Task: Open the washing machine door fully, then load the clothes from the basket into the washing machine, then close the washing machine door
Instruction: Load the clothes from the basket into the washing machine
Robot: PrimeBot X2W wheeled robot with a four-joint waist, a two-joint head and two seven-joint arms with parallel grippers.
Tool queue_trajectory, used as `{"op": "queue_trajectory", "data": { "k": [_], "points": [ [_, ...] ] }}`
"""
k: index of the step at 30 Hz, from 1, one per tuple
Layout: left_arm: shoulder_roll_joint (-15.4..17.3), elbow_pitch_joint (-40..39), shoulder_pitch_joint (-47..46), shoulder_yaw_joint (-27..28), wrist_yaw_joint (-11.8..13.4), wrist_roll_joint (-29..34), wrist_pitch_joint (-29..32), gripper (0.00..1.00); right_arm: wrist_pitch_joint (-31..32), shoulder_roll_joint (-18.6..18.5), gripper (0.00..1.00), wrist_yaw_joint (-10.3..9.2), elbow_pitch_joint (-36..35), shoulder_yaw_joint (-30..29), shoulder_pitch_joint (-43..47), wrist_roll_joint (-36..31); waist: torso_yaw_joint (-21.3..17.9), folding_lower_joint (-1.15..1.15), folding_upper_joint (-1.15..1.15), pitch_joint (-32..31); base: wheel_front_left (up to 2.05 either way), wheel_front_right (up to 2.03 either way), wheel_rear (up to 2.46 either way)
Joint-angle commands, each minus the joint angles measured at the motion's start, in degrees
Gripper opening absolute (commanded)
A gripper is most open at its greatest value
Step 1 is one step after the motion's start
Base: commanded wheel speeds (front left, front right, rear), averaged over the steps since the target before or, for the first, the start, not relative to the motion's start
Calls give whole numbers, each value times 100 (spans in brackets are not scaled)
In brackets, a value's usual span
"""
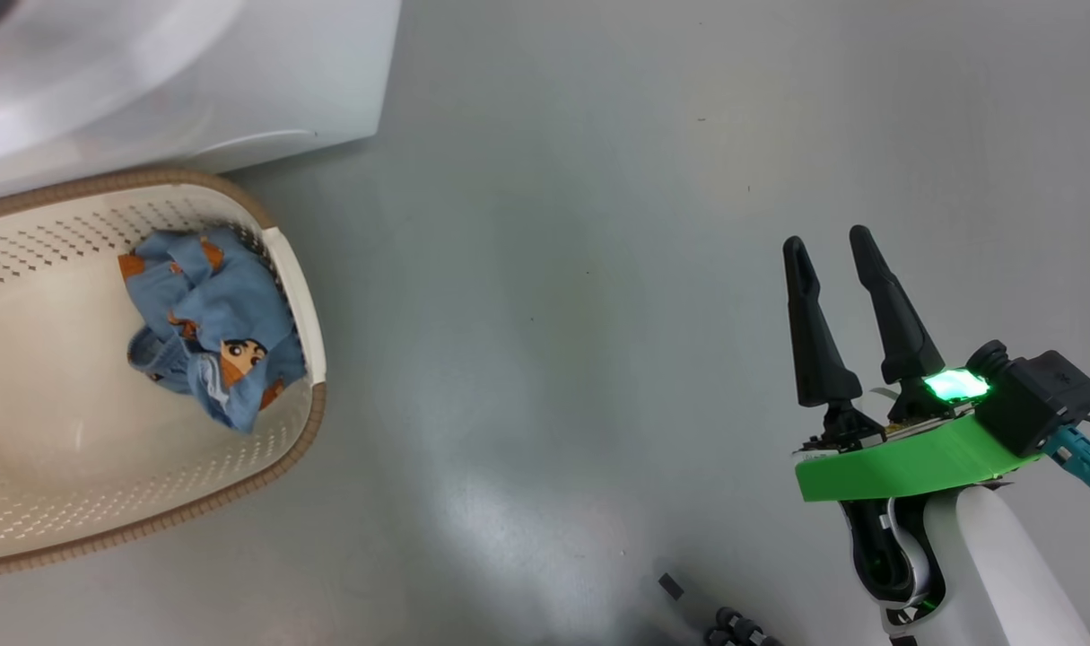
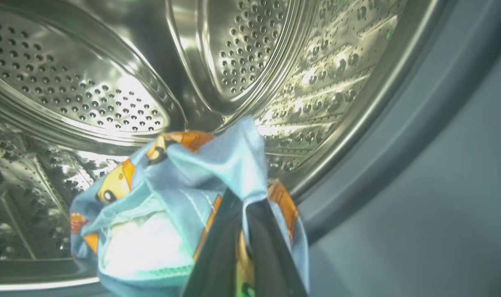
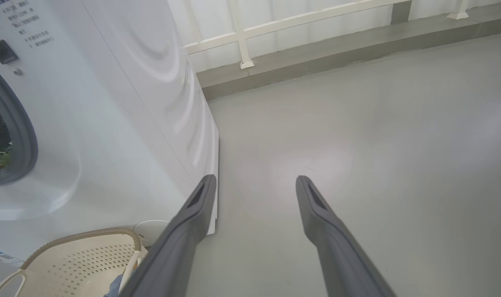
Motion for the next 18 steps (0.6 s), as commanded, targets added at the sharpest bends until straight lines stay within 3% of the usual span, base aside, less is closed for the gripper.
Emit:
{"op": "queue_trajectory", "data": {
  "k": [1,2,4,6,18],
  "points": [
    [333,96,-83,40,5,5,-32,0,-29,-40,100,25,-103,120,109,52,-9,0,0,-12,0,0,0],
    [336,249,-123,62,13,-29,-32,2,-29,-39,100,25,-96,132,109,68,-10,0,0,-25,0,0,0],
    [369,464,-214,69,28,-51,-32,37,-29,-39,100,25,-85,148,104,100,-7,0,0,-49,0,0,0],
    [359,638,-304,105,55,-110,-32,100,-29,-39,100,25,-80,163,96,124,6,0,0,-83,0,0,0],
    [186,669,-26,369,60,-506,-32,100,-29,-38,100,25,-31,137,126,80,153,0,0,-504,0,0,0]
  ]
}}
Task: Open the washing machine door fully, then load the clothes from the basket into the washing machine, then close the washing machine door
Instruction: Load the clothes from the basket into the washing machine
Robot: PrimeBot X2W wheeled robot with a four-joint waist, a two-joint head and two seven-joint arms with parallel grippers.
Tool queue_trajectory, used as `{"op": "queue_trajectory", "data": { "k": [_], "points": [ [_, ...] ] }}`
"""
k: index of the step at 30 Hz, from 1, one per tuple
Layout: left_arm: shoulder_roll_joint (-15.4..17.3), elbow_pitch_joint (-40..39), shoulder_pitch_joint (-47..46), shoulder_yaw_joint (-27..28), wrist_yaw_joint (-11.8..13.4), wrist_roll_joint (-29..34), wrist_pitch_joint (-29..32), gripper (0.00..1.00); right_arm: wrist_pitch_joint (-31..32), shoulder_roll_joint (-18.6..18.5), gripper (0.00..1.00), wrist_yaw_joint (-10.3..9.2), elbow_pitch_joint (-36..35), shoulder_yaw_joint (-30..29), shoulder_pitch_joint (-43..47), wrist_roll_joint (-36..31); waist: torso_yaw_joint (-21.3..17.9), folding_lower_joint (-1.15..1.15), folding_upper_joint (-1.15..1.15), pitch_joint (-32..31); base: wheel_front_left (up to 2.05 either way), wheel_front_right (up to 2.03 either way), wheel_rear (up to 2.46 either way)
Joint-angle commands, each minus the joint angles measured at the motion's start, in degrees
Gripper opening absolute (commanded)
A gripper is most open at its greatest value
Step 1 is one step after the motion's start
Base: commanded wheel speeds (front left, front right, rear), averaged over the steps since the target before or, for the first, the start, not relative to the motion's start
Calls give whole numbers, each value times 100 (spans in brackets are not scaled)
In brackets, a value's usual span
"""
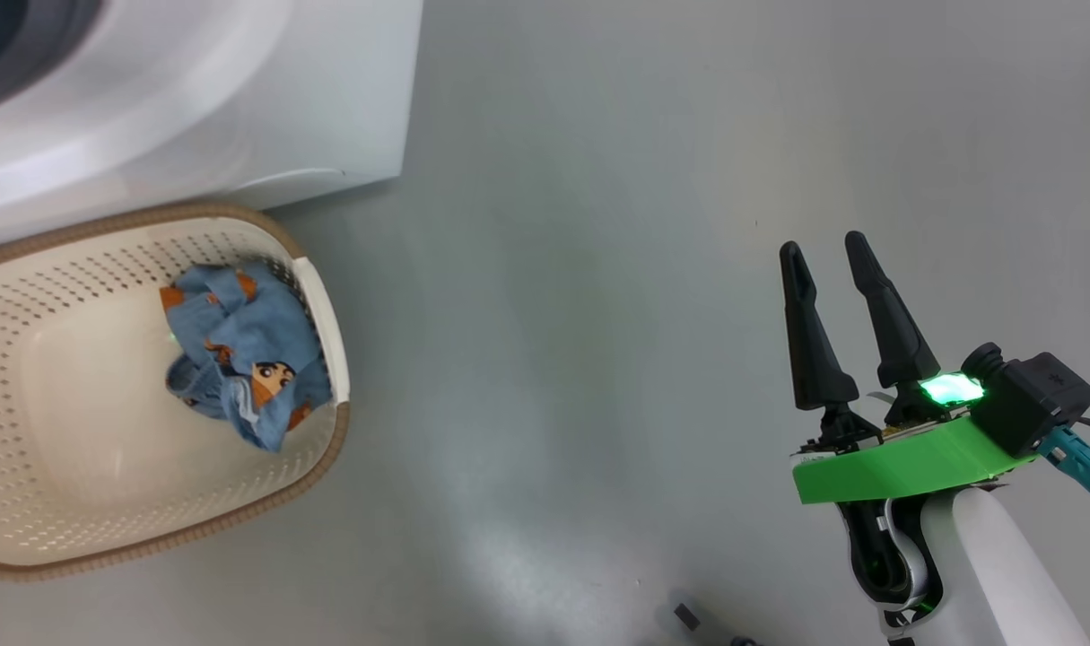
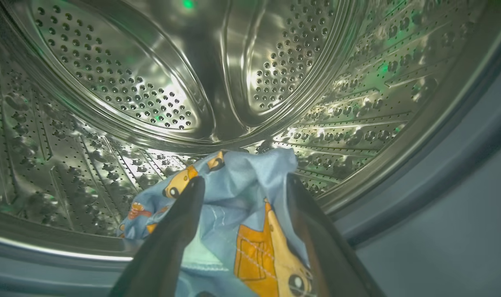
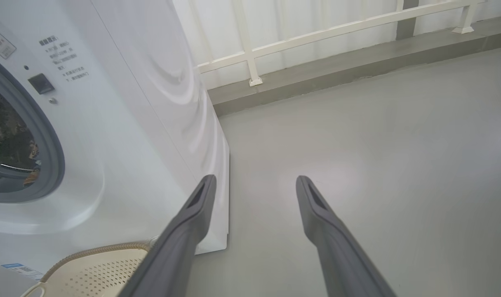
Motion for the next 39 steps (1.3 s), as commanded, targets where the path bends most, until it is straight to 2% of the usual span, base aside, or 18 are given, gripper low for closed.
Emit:
{"op": "queue_trajectory", "data": {
  "k": [1,15,26,39],
  "points": [
    [211,-201,218,110,19,-82,-32,100,-29,-43,100,25,-99,85,136,10,73,0,0,-150,0,0,0],
    [-300,-1382,1853,766,-141,-586,-32,100,-29,-183,100,25,0,-74,377,-144,395,0,0,-968,0,0,0],
    [-846,-2254,3395,1089,-204,-479,-32,100,-29,-427,100,25,129,-227,855,-165,820,0,0,-1840,0,0,0],
    [-1216,-3013,4698,1217,-222,-246,-32,100,-29,-616,100,25,246,-354,1281,-171,1162,0,0,-2497,0,0,0]
  ]
}}
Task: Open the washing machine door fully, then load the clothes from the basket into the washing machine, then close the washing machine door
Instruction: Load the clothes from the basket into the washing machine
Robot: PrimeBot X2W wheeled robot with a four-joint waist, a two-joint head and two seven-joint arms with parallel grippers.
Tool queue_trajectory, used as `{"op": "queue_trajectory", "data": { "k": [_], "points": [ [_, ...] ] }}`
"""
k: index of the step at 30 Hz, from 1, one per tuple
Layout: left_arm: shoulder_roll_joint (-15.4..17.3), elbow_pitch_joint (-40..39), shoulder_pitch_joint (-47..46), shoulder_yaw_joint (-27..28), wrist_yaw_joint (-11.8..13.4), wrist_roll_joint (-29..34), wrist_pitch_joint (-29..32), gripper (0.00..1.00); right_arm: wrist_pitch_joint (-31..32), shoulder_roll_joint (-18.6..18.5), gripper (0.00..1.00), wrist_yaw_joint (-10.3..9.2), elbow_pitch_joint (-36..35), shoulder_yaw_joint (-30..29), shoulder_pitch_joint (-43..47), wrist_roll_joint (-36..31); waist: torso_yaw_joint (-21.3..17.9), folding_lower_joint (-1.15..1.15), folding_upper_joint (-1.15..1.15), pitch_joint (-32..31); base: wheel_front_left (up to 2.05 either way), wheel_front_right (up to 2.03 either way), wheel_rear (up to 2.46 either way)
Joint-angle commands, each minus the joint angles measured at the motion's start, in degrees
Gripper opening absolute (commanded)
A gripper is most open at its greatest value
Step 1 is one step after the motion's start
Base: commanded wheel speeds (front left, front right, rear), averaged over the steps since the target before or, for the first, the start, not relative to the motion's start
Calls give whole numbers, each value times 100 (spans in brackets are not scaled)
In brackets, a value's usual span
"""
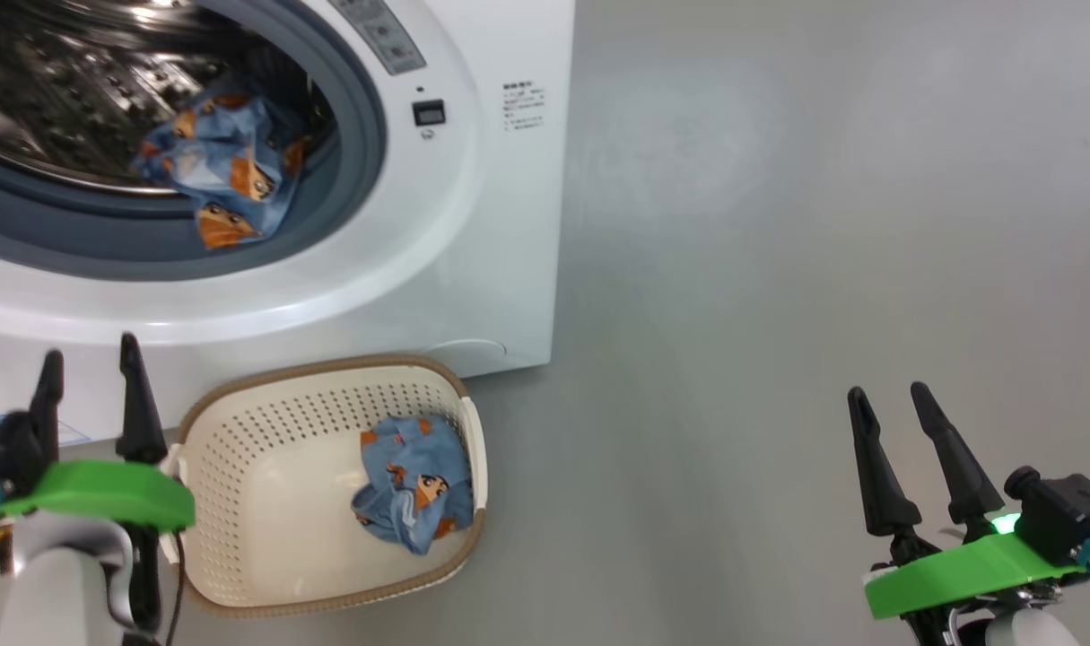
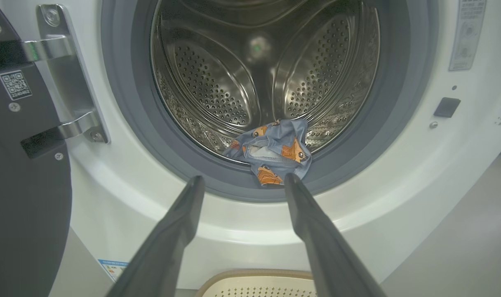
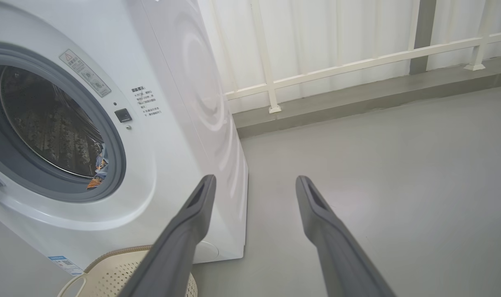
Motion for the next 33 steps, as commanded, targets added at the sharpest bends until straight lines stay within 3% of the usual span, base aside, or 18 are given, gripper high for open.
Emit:
{"op": "queue_trajectory", "data": {
  "k": [1,20,33],
  "points": [
    [177,-192,100,133,-10,67,-36,100,-29,-114,100,25,-105,62,33,-85,171,0,0,-222,0,0,0],
    [-92,-1669,2054,-37,-12,44,-36,100,-29,-276,100,25,-160,-119,590,-82,419,0,0,-698,0,0,0],
    [-190,-1991,2466,-54,-12,36,-36,100,-29,-281,100,25,-202,-132,638,-88,467,0,0,-670,0,0,0]
  ]
}}
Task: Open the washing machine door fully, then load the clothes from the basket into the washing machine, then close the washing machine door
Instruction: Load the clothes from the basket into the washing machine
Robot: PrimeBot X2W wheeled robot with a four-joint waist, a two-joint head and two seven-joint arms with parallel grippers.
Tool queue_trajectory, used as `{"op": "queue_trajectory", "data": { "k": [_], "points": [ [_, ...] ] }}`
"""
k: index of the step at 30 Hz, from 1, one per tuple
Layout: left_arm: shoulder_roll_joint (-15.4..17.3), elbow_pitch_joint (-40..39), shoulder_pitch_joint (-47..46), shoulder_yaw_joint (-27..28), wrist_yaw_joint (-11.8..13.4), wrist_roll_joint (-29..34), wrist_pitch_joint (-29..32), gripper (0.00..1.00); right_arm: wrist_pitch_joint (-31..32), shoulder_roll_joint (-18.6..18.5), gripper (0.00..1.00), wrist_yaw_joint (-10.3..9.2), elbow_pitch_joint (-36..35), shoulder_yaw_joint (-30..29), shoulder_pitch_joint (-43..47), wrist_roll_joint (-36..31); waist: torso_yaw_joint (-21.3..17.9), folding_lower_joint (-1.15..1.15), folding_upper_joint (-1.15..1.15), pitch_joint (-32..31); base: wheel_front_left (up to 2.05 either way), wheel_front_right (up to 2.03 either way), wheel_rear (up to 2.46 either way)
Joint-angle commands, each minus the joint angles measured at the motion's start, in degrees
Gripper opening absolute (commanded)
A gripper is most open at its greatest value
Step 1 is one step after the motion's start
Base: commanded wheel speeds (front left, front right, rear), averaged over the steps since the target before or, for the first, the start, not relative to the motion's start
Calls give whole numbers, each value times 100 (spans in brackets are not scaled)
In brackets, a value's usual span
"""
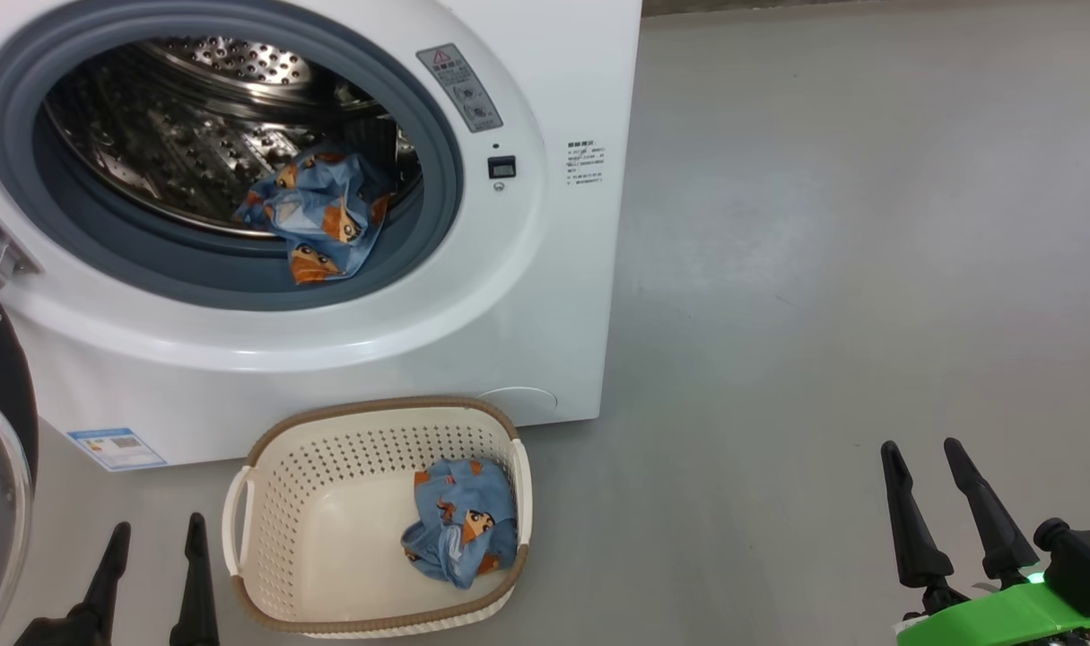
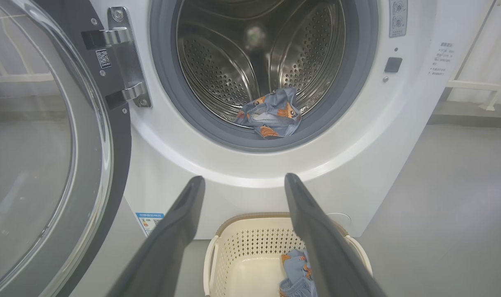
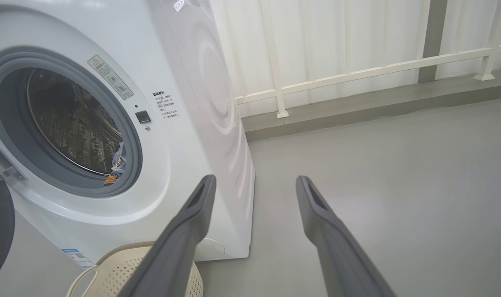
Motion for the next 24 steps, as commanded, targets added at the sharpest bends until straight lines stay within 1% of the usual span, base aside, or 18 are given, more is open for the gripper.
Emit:
{"op": "queue_trajectory", "data": {
  "k": [1,8,13,18,24],
  "points": [
    [80,-186,-71,157,4,-71,-36,100,-29,-121,100,25,-162,92,11,-89,4,0,0,33,0,0,0],
    [60,-183,-157,97,4,-58,-36,100,-29,-100,100,25,-183,87,-101,-77,-2,0,0,229,0,0,0],
    [36,-3,-292,-19,4,-94,-36,100,-29,-74,100,25,-211,92,-213,-88,-16,0,0,419,0,0,0],
    [-8,353,-522,-160,3,-164,-36,100,-29,-39,100,25,-249,90,-422,-82,-88,0,0,794,0,0,0],
    [-62,1058,-939,-454,3,-275,-36,100,-29,58,100,25,-318,62,-675,-89,-191,0,0,1423,0,0,0]
  ]
}}
